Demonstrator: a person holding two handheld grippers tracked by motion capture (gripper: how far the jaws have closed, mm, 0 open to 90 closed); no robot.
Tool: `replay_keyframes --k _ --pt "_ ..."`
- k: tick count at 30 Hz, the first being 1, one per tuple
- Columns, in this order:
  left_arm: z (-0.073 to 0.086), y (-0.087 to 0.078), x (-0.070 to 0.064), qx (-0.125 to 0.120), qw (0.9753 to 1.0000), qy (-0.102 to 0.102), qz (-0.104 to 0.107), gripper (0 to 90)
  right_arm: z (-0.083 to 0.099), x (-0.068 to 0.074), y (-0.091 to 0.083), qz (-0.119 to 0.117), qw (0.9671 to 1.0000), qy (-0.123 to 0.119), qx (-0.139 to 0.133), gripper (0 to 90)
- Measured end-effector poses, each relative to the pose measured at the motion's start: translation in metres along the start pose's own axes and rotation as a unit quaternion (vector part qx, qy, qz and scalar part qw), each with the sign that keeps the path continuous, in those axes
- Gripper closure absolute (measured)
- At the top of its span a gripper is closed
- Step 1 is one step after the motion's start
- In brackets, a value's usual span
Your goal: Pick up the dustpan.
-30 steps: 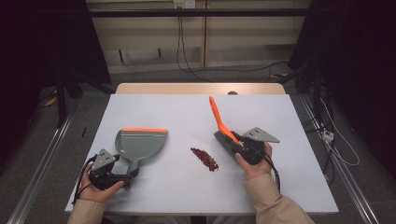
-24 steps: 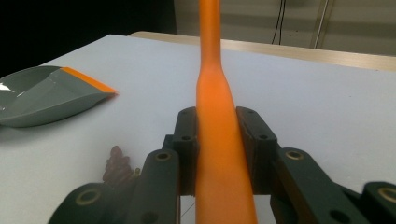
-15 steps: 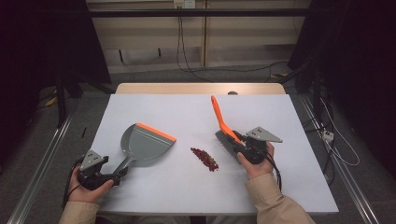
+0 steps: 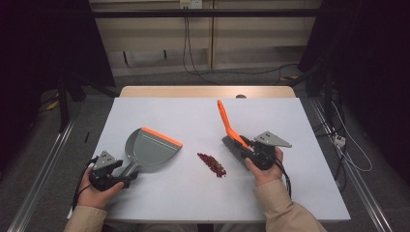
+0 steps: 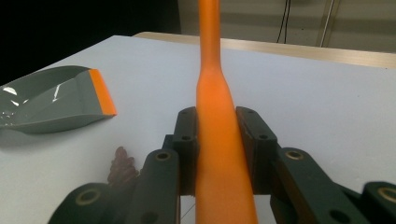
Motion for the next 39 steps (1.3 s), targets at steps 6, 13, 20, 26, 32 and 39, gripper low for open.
replay_keyframes --k 6,13,20,26,32,39 --pt "-0.003 0.011 -0.004 0.020 0.9993 0.030 0.011 42.2 0.000 -0.001 0.000 0.001 1.0000 0.001 0.001 71.3" --pt "-0.006 0.014 -0.001 0.024 0.9994 0.025 0.008 59.3 0.000 -0.001 0.000 -0.002 1.0000 0.004 0.000 71.3" --pt "-0.011 0.007 0.001 0.007 0.9997 0.024 0.008 63.6 0.000 -0.001 0.000 -0.004 1.0000 0.006 0.000 71.3" --pt "-0.019 -0.004 -0.006 -0.008 0.9989 0.036 0.029 63.6 0.000 -0.002 -0.001 -0.003 1.0000 0.007 0.001 71.3" --pt "-0.022 -0.010 -0.019 -0.004 0.9968 0.058 0.056 63.6 0.000 -0.004 -0.001 -0.002 1.0000 0.007 0.002 71.3" --pt "-0.024 -0.011 -0.039 0.004 0.9918 0.090 0.091 63.6 0.001 -0.009 0.000 0.007 1.0000 0.004 0.005 71.3"
Point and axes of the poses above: each handheld gripper's, and its own axes: y roughly forward along the jaws, z roughly out of its underside, x roughly to its left, the point moved 7 cm from there along y, roughly forward along the jaws, and after that the axes turned 5 degrees about z, right-handed, at the moved point
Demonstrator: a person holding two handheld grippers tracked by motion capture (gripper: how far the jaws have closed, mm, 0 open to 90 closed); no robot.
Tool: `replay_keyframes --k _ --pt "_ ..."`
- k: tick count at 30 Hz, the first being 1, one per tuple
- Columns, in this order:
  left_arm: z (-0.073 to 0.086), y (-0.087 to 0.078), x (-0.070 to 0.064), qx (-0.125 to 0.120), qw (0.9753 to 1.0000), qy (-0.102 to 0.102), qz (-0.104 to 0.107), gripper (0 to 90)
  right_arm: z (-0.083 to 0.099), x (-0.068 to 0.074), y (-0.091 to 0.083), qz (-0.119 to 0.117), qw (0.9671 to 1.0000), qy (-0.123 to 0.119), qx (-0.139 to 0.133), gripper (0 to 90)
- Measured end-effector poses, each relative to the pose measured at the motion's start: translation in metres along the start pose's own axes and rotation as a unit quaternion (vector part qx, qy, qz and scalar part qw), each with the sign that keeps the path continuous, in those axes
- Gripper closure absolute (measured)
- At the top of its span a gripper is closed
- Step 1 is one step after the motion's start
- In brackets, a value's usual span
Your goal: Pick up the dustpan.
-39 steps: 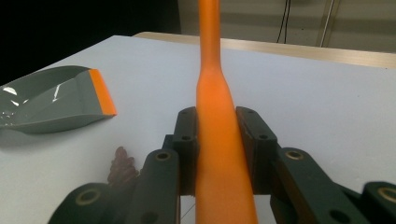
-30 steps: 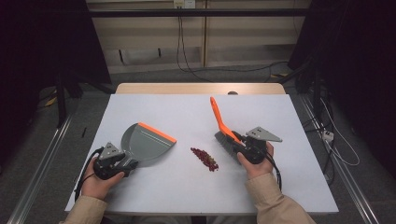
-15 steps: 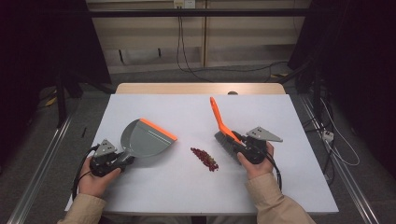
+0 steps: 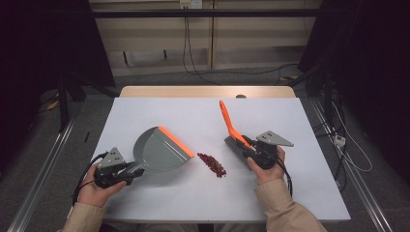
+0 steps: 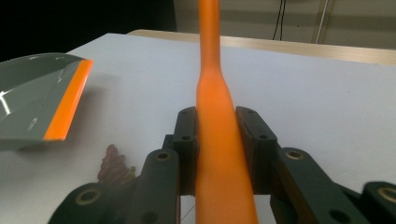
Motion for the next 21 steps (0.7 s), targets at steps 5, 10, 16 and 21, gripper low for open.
replay_keyframes --k 5,10,16,21 --pt "-0.001 0.002 -0.010 0.008 0.9997 0.017 0.017 63.6 0.001 -0.003 0.000 0.007 1.0000 0.001 0.003 71.4" --pt "0.001 0.008 -0.021 0.017 0.9989 0.027 0.035 63.6 0.002 -0.003 0.000 0.008 1.0000 0.000 0.005 71.4" --pt "0.005 0.013 -0.028 0.032 0.9976 0.030 0.053 63.6 0.006 0.001 0.002 0.009 0.9998 -0.012 0.011 71.3" --pt "0.007 0.017 -0.032 0.039 0.9968 0.034 0.060 63.5 0.008 0.004 0.003 0.009 0.9997 -0.018 0.015 71.3"
Point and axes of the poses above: each handheld gripper's, and its own axes: y roughly forward along the jaws, z roughly out of its underside, x roughly to its left, the point moved 7 cm from there along y, roughly forward along the jaws, and after that the axes turned 5 degrees about z, right-handed, at the moved point
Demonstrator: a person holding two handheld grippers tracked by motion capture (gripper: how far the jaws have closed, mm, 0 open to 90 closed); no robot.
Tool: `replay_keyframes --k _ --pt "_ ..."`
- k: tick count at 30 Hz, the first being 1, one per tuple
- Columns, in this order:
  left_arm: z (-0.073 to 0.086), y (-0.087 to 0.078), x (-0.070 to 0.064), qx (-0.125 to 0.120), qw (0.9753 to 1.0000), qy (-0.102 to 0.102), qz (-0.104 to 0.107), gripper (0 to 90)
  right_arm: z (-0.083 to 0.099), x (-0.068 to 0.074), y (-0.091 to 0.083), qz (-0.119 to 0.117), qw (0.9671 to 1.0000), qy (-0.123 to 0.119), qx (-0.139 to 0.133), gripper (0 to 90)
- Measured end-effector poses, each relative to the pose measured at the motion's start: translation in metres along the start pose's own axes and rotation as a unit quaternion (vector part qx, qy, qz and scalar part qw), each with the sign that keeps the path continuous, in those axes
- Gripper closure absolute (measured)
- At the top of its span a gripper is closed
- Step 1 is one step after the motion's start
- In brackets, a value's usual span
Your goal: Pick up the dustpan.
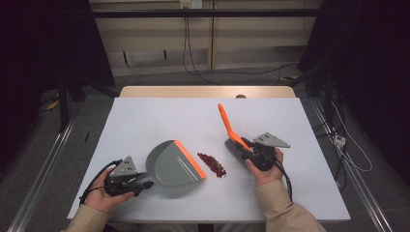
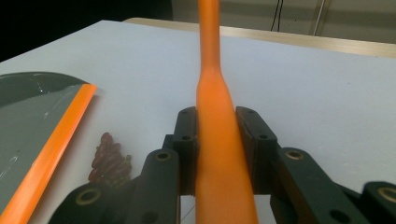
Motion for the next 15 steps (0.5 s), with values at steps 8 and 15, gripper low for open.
replay_keyframes --k 8,15 --pt "0.000 0.008 -0.010 0.014 0.9996 0.012 0.024 63.5 0.004 0.010 0.003 -0.001 0.9997 -0.024 0.000 71.3" --pt "-0.003 0.013 -0.015 0.005 0.9993 0.012 0.035 63.5 0.007 0.015 -0.001 -0.005 0.9989 -0.046 0.001 70.5"
Point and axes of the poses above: each handheld gripper's, and its own axes: y roughly forward along the jaws, z roughly out of its underside, x roughly to its left, the point moved 7 cm from there along y, roughly forward along the jaws, and after that the axes turned 5 degrees about z, right-handed, at the moved point
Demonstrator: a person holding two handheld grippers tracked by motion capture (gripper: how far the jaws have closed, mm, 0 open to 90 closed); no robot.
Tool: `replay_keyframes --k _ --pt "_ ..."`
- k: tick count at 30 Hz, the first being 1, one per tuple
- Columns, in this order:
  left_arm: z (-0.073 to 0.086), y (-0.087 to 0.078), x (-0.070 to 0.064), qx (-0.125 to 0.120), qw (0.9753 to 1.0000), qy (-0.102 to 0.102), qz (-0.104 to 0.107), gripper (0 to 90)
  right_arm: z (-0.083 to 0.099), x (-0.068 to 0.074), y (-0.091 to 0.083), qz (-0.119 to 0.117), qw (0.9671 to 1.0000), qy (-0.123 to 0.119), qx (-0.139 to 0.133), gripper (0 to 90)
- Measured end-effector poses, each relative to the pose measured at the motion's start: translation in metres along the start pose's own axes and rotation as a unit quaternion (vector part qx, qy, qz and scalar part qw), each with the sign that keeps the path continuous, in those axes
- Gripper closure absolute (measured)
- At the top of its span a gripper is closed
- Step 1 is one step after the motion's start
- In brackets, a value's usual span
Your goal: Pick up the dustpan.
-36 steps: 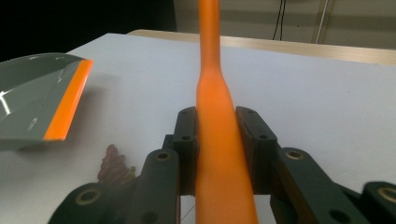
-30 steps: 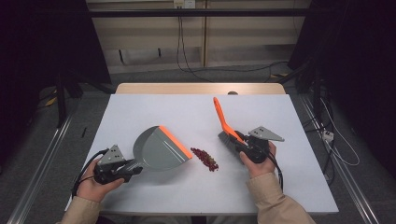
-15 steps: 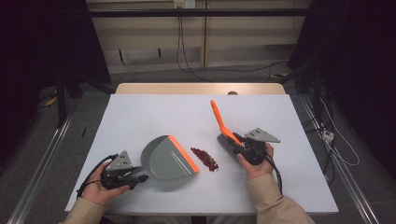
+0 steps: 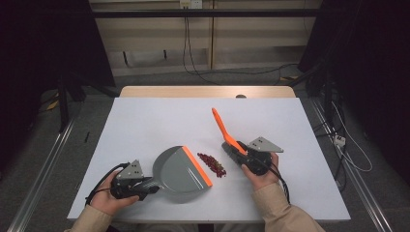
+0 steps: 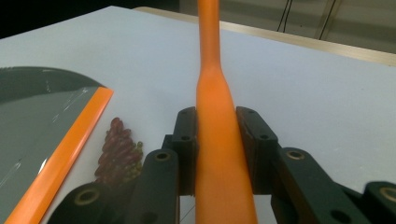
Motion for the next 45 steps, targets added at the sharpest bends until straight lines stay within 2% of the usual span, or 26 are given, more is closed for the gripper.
replay_keyframes --k 1,2,9,11,14,15,16,17,18,19,20,22,23,27,28,29,31,32,34,38,39,42,43,45 --pt "0.000 0.000 -0.001 0.005 1.0000 0.000 -0.006 63.5 0.000 0.000 -0.001 0.000 1.0000 0.002 0.002 70.4" --pt "-0.001 0.002 -0.002 0.004 1.0000 0.001 0.005 63.5 0.001 0.000 -0.002 -0.001 1.0000 0.003 0.003 69.7" --pt "-0.002 0.004 -0.003 0.000 1.0000 0.000 0.005 63.5 0.004 0.000 -0.004 -0.006 0.9998 0.009 0.019 63.6" --pt "-0.002 0.004 -0.003 0.000 1.0000 0.000 0.006 63.5 0.003 0.000 -0.002 -0.016 0.9995 0.017 0.021 61.6" --pt "-0.003 0.005 -0.003 0.001 1.0000 0.002 0.006 63.5 -0.002 -0.003 0.001 -0.009 0.9996 0.018 0.021 63.1" --pt "-0.003 0.005 -0.003 0.004 1.0000 0.002 -0.001 63.5 -0.003 -0.004 0.003 -0.014 0.9992 0.023 0.030 68.8" --pt "-0.003 0.006 -0.003 0.004 1.0000 0.003 0.008 63.5 -0.003 -0.005 0.004 -0.016 0.9990 0.027 0.033 70.3" --pt "-0.004 0.006 -0.004 0.005 0.9999 0.002 0.010 63.5 -0.004 -0.006 0.005 -0.008 0.9989 0.028 0.036 70.9" --pt "-0.005 0.007 -0.003 0.005 1.0000 0.003 0.001 63.5 -0.004 -0.007 0.005 -0.006 0.9990 0.027 0.037 71.0" --pt "-0.006 0.008 -0.004 0.001 1.0000 0.002 0.009 63.5 -0.003 -0.008 0.004 -0.002 0.9989 0.028 0.038 71.3" --pt "-0.006 0.008 -0.004 0.006 1.0000 0.004 0.003 63.5 -0.003 -0.008 0.004 0.005 0.9989 0.027 0.038 71.3" --pt "-0.007 0.009 -0.005 0.006 0.9999 0.005 0.014 63.5 -0.003 -0.005 0.003 0.008 0.9991 0.024 0.034 71.4" --pt "-0.007 0.010 -0.005 0.007 0.9999 0.004 0.005 63.5 -0.003 -0.002 0.003 0.007 0.9992 0.023 0.031 71.4" --pt "-0.008 0.009 -0.005 0.007 0.9999 0.000 0.007 63.5 -0.003 0.018 0.005 0.009 0.9995 -0.008 0.027 71.4" --pt "-0.008 0.010 -0.005 0.003 0.9999 -0.002 0.016 63.5 -0.003 0.021 0.005 0.010 0.9996 -0.009 0.026 71.4" --pt "-0.008 0.009 -0.005 0.008 0.9999 -0.001 0.009 63.5 -0.003 0.022 0.006 0.014 0.9995 -0.012 0.026 71.4" --pt "-0.008 0.009 -0.005 0.009 0.9999 -0.002 0.006 63.5 -0.003 0.024 0.006 0.011 0.9996 -0.008 0.025 71.4" --pt "-0.008 0.009 -0.005 0.006 0.9999 -0.003 0.015 63.5 -0.003 0.025 0.006 0.014 0.9996 -0.008 0.024 71.4" --pt "-0.009 0.009 -0.005 0.006 0.9998 -0.004 0.019 63.5 -0.003 0.026 0.006 0.012 0.9996 -0.012 0.023 71.4" --pt "-0.009 0.009 -0.005 0.002 0.9998 -0.008 0.018 63.5 -0.002 0.027 0.006 0.015 0.9996 -0.015 0.021 71.3" --pt "-0.009 0.008 -0.004 0.005 0.9999 -0.007 0.010 63.4 -0.002 0.028 0.006 0.015 0.9996 -0.014 0.020 71.3" --pt "-0.009 0.009 -0.005 0.001 0.9998 -0.008 0.017 63.4 -0.002 0.029 0.007 0.017 0.9995 -0.020 0.018 71.3" --pt "-0.009 0.008 -0.004 0.004 0.9999 -0.007 0.010 63.4 -0.002 0.030 0.007 0.017 0.9995 -0.021 0.017 71.3" --pt "-0.009 0.008 -0.004 0.006 0.9999 -0.006 0.009 63.4 -0.002 0.030 0.006 0.018 0.9995 -0.020 0.016 71.3"
Point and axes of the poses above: each handheld gripper's, and its own axes: y roughly forward along the jaws, z roughly out of its underside, x roughly to its left, the point moved 7 cm from there along y, roughly forward along the jaws, and after that the axes turned 5 degrees about z, right-handed, at the moved point
